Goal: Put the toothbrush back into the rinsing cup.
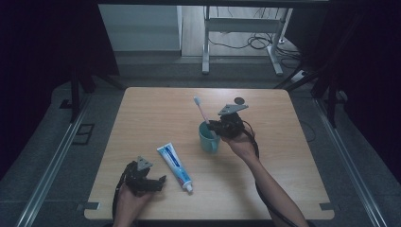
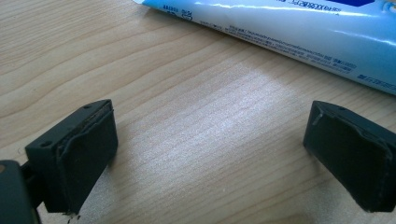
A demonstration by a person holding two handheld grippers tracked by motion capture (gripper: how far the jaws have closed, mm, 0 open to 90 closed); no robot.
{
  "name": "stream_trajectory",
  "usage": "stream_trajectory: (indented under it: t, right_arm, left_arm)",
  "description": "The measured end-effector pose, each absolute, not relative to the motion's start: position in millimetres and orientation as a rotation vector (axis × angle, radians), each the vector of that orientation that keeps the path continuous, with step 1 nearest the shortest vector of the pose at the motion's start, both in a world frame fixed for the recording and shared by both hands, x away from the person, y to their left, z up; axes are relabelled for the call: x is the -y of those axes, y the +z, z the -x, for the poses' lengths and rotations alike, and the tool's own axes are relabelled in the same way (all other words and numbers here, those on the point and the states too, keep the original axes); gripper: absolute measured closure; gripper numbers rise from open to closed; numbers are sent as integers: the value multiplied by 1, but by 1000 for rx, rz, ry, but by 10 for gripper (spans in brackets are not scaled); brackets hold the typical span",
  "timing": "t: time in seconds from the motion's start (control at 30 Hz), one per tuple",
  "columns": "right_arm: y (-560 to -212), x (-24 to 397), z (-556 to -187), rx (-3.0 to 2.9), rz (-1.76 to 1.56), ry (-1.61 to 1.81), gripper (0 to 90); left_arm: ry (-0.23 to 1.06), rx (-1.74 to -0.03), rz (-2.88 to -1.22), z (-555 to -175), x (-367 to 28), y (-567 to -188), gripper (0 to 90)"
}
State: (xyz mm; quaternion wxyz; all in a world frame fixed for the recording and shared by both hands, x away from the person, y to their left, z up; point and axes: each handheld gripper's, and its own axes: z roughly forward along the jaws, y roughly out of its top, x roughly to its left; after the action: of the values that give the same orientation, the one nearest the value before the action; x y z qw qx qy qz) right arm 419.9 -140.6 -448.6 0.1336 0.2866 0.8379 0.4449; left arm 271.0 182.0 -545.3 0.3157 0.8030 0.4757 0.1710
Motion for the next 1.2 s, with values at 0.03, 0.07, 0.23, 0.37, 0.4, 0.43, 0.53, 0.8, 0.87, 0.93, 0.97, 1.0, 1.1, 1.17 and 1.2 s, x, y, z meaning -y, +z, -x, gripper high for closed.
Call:
stream_trajectory:
  t: [0.03, 0.07, 0.23, 0.37, 0.4, 0.43, 0.53, 0.8, 0.87, 0.93, 0.97, 1.0, 1.1, 1.17, 1.2]
  right_arm:
    - [-449, 141, -420, -2430, -831, 1290, 786]
    - [-450, 141, -420, -2431, -831, 1290, 786]
    - [-456, 140, -420, -2439, -834, 1284, 785]
    - [-461, 140, -421, -2449, -833, 1277, 785]
    - [-462, 140, -421, -2451, -834, 1276, 785]
    - [-463, 140, -421, -2454, -836, 1273, 785]
    - [-467, 140, -421, -2460, -838, 1271, 785]
    - [-473, 139, -421, -2470, -843, 1261, 785]
    - [-474, 139, -421, -2472, -846, 1260, 785]
    - [-476, 139, -421, -2475, -848, 1258, 785]
    - [-476, 139, -421, -2476, -848, 1257, 785]
    - [-477, 138, -421, -2477, -853, 1257, 785]
    - [-479, 138, -422, -2480, -851, 1251, 784]
    - [-479, 138, -422, -2483, -851, 1251, 785]
    - [-480, 137, -422, -2484, -850, 1250, 784]
  left_arm:
    - [452, -1253, -2115, -271, -182, -545, 31]
    - [451, -1253, -2114, -271, -182, -545, 31]
    - [451, -1255, -2114, -271, -182, -545, 31]
    - [449, -1258, -2111, -271, -182, -545, 31]
    - [449, -1258, -2111, -271, -182, -545, 31]
    - [448, -1259, -2111, -271, -182, -545, 31]
    - [449, -1261, -2110, -271, -182, -545, 31]
    - [449, -1261, -2109, -271, -182, -545, 31]
    - [449, -1261, -2109, -271, -182, -545, 31]
    - [449, -1261, -2108, -271, -182, -545, 31]
    - [448, -1261, -2109, -271, -182, -545, 31]
    - [448, -1261, -2109, -271, -182, -545, 31]
    - [449, -1261, -2109, -271, -182, -545, 31]
    - [449, -1261, -2109, -271, -182, -545, 31]
    - [449, -1261, -2109, -271, -182, -545, 31]
